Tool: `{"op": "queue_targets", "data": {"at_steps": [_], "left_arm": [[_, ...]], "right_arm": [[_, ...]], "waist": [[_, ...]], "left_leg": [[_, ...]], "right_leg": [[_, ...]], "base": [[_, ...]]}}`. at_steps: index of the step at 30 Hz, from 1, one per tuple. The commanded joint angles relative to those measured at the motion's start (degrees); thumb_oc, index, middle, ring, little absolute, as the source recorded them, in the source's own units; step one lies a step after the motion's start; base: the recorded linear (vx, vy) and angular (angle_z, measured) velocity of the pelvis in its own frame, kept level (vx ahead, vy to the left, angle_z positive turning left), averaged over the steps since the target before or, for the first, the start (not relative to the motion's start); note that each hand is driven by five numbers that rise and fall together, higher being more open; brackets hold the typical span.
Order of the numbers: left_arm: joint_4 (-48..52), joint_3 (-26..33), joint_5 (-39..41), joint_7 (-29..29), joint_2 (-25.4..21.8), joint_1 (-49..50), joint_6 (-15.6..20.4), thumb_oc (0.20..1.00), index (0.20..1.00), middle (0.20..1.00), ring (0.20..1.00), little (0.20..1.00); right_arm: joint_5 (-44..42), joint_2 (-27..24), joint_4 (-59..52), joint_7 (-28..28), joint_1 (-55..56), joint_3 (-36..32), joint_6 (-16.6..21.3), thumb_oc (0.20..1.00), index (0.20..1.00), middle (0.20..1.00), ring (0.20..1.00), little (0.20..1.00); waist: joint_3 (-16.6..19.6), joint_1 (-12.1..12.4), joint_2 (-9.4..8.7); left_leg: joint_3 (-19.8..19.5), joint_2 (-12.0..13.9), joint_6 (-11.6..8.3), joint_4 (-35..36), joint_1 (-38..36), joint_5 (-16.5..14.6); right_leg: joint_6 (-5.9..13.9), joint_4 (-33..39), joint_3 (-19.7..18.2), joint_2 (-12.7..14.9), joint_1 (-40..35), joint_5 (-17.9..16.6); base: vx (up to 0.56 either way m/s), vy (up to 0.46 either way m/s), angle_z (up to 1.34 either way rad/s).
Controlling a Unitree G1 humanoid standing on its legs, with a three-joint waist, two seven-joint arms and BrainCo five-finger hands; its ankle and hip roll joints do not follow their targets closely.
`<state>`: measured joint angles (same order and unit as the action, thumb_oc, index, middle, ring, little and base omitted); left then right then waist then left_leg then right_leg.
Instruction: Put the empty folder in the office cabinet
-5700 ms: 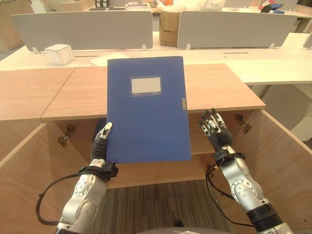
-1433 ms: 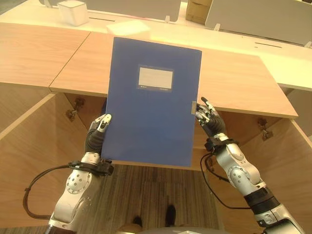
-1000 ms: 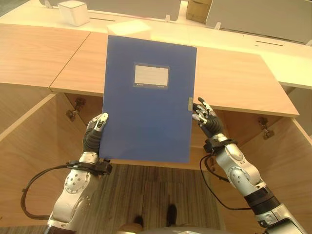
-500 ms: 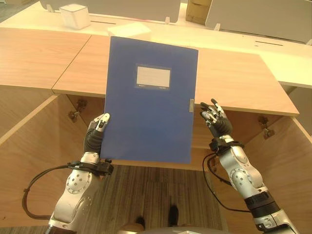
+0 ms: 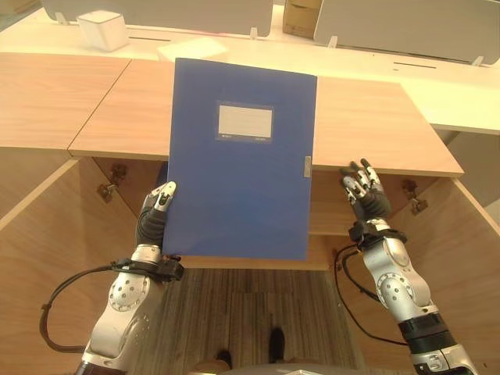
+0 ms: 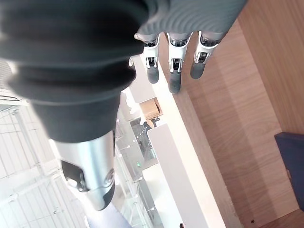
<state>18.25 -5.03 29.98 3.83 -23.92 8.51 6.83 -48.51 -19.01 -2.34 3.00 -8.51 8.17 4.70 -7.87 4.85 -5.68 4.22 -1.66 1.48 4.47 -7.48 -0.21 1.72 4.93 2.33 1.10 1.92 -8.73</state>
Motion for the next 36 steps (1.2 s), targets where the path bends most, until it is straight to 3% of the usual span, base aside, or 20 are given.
{"op": "queue_targets", "data": {"at_steps": [1, 18, 27, 36], "left_arm": [[5.47, 0.46, -1.67, 0.06, -1.38, -3.36, 3.97, 0.2, 0.2, 0.2, 0.2, 0.2], [5.37, 0.81, -1.48, 1.54, -1.32, -2.93, 4.63, 0.2, 0.2, 0.2, 0.2, 0.2], [5.06, 0.8, -2.05, 1.37, -1.7, -2.8, 4.65, 0.2, 0.2, 0.2, 0.2, 0.2], [3.89, -1.37, -1.78, 1.28, -2.2, -4.01, 4.69, 0.2, 0.2, 0.2, 0.2, 0.2]], "right_arm": [[-1.16, -0.42, -4.45, -2.78, -4.17, -0.86, 3.23, 1.0, 1.0, 1.0, 1.0, 1.0], [3.55, -4.84, -12.53, -13.33, -4.87, 11.95, -2.53, 1.0, 1.0, 1.0, 1.0, 1.0], [6.28, -5.2, -11.17, -14.58, -6.35, 16.5, -4.87, 1.0, 1.0, 1.0, 1.0, 1.0], [7.2, -1.97, -8.96, -14.47, -15.17, 23.25, -5.4, 1.0, 1.0, 1.0, 1.0, 1.0]], "waist": [[3.04, -0.77, -0.33], [2.71, 0.65, -0.98], [2.52, 1.35, -1.13], [2.53, 3.15, -1.06]], "left_leg": [[-3.42, -0.03, -1.56, 0.53, 2.0, -4.26], [-3.82, -0.18, -1.71, 0.53, 2.91, -3.61], [-4.13, -0.22, -1.67, 0.53, 2.94, -3.61], [-5.21, -0.42, -1.58, 0.53, 3.02, -3.29]], "right_leg": [[5.81, 0.07, -2.78, 4.14, -7.08, 7.32], [5.92, 0.07, -1.83, 4.53, -6.67, 7.15], [5.92, 0.07, -1.48, 4.75, -6.76, 7.24], [5.83, 0.07, -0.71, 4.97, -6.94, 7.46]], "base": [[0.0, 0.0, 0.0], [-0.01, 0.0, 0.0], [0.0, 0.0, 0.0], [0.0, -0.001, 0.04]]}}
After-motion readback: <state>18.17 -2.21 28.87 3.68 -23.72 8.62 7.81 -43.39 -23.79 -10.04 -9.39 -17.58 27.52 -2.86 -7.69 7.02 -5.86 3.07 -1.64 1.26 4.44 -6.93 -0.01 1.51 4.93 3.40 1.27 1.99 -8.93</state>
